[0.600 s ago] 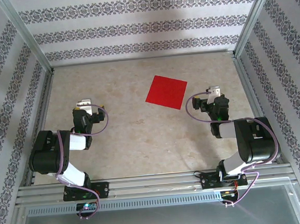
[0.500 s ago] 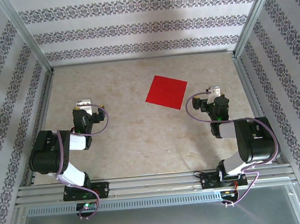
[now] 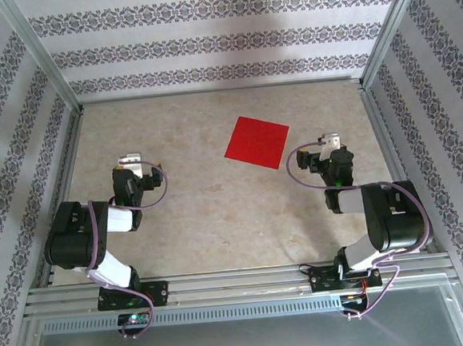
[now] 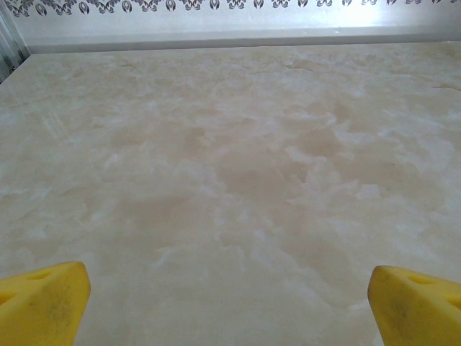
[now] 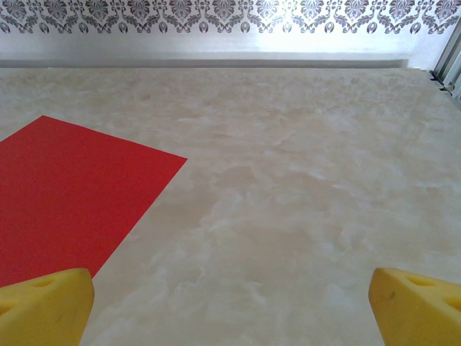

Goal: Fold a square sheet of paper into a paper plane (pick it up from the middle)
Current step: Move the square sheet of paper to the center of the table.

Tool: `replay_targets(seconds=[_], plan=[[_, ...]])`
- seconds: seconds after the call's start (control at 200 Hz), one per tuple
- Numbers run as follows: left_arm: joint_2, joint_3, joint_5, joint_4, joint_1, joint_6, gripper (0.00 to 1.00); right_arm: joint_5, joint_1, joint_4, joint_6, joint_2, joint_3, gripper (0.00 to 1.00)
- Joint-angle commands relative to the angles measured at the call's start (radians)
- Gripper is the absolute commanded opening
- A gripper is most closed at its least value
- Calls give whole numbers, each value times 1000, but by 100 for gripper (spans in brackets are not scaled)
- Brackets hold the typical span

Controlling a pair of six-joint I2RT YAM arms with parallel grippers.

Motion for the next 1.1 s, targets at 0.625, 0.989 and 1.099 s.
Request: replay_targets(seconds=[0.625,0.989,1.099], plan=[[-7,-6,-16,20,8,3,99,-46,-14,-25,5,-24,23,98],[-445,116,-170,-555,7,-247,99,258,70,-673,346,-355,237,98],[-511,191,-40,-748,6,-398,99,93,77,-783,485,-329,306,98]])
